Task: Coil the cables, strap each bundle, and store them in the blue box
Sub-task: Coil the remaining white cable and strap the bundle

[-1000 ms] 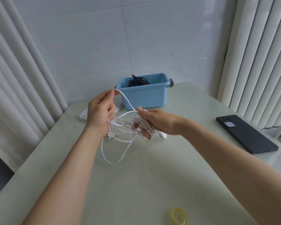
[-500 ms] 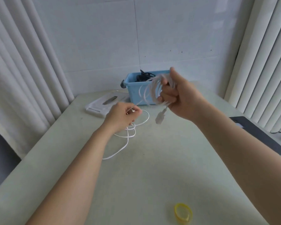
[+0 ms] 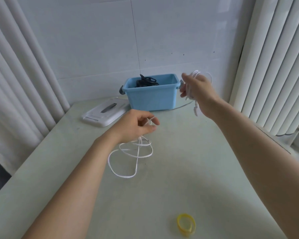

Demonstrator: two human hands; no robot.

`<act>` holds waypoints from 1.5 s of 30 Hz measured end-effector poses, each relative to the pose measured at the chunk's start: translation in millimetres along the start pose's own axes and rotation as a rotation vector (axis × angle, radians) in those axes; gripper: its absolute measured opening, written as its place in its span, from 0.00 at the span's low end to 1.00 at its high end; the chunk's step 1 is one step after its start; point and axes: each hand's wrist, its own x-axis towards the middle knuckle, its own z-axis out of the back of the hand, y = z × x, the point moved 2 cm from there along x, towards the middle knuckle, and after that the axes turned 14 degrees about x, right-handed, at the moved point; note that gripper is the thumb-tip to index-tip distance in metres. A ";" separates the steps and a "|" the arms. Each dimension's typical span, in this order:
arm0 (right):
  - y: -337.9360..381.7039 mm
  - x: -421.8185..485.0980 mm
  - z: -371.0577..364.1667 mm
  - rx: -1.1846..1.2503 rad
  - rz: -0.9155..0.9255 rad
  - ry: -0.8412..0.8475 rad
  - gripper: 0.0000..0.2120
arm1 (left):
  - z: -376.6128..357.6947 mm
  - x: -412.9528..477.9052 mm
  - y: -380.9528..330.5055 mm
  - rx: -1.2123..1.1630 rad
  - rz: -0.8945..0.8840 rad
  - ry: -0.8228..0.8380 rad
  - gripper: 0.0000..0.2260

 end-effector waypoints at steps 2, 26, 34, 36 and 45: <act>-9.9 -6.8 -7.2 -0.163 -0.035 0.134 0.18 | 6.3 -0.3 -11.5 -0.088 -0.057 -0.064 0.03; 44.1 -33.0 -35.1 0.604 -0.112 0.428 0.23 | -22.3 3.6 29.7 -0.025 0.181 -0.007 0.04; 33.4 -8.3 -3.9 0.359 0.101 -0.013 0.13 | -24.3 -0.2 16.3 0.116 0.137 0.171 0.04; 24.9 -6.5 0.9 0.142 0.128 -0.029 0.13 | -15.8 -0.9 8.8 0.039 0.113 0.151 0.06; -29.3 -7.4 -6.3 -0.377 -0.005 0.181 0.29 | 18.4 -6.4 -22.9 -0.350 -0.073 -0.170 0.07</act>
